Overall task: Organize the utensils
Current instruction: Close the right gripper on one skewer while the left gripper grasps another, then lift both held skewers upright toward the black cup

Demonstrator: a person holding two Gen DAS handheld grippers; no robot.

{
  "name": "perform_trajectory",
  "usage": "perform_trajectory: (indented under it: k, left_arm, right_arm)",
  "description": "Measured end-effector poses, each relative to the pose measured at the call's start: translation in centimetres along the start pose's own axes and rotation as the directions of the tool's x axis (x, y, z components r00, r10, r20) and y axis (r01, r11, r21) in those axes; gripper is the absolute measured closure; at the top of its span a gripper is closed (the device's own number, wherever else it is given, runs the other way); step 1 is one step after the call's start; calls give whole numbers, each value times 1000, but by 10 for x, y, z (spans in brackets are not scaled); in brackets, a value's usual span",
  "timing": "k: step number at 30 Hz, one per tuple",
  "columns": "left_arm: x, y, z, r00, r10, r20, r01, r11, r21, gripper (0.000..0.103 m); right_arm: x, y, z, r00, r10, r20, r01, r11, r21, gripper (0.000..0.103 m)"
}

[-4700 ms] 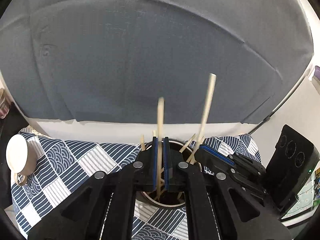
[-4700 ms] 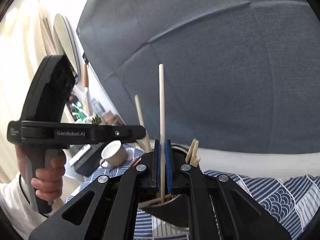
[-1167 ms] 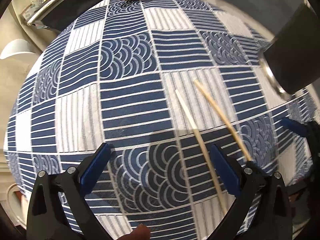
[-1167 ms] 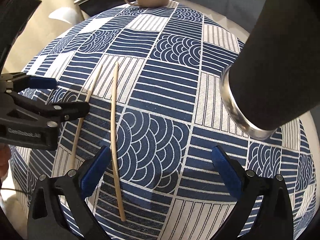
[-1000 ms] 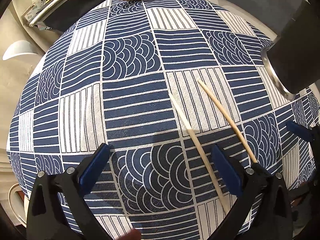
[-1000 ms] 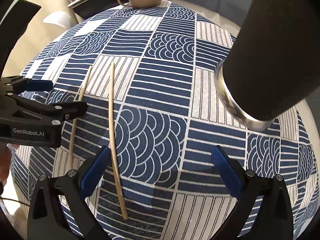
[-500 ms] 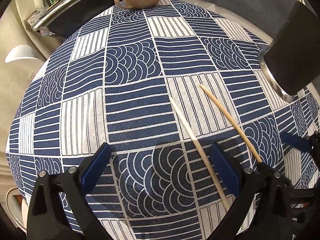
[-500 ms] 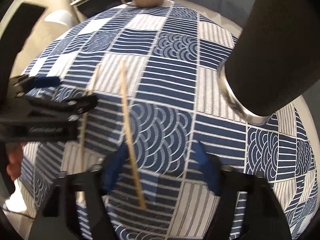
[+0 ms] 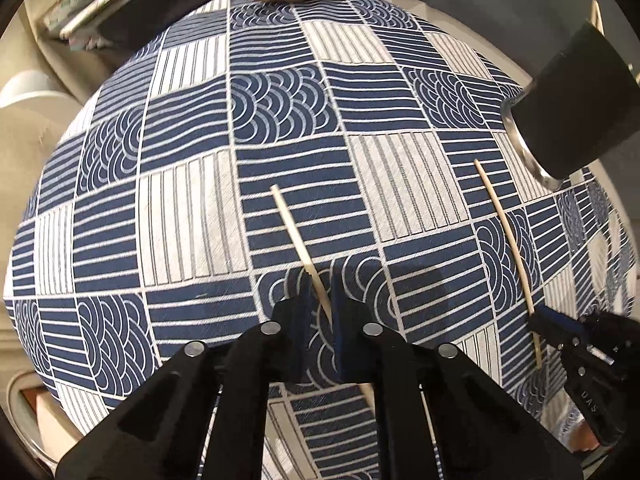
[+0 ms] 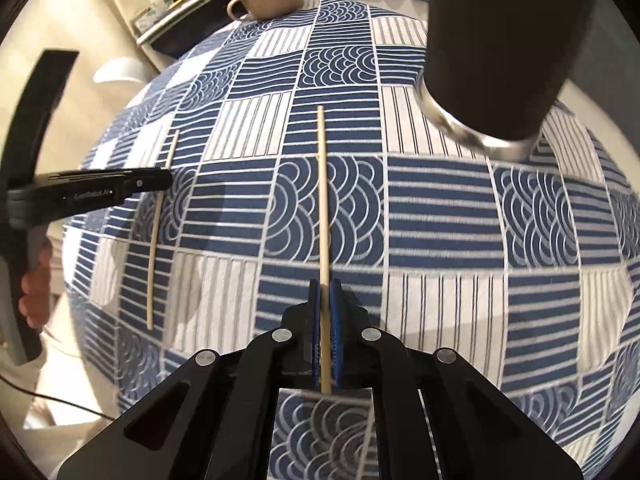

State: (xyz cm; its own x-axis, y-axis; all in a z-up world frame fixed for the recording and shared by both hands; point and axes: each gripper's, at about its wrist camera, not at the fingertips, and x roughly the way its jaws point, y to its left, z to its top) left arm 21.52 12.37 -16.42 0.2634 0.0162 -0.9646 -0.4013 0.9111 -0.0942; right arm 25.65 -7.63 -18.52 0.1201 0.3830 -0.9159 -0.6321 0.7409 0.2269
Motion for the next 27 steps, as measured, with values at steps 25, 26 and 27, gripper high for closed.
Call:
perform_trajectory:
  k: [25,26,27]
  left_arm:
    - [-65,-3,45,980,-197,35,181,947,264,98]
    - [-65,-5,49,977,-209,37,192,943,273,98]
    - [-65,-7,51,976,-215,39,195,939,283,98]
  right_arm:
    - [-117,-17,-15,958,42,285,-153,913,378,100]
    - [-120,-16,-15,958,34,286,-146,913,382,100]
    - [-122,-14,-14,958,24,286,-137,914,382,98]
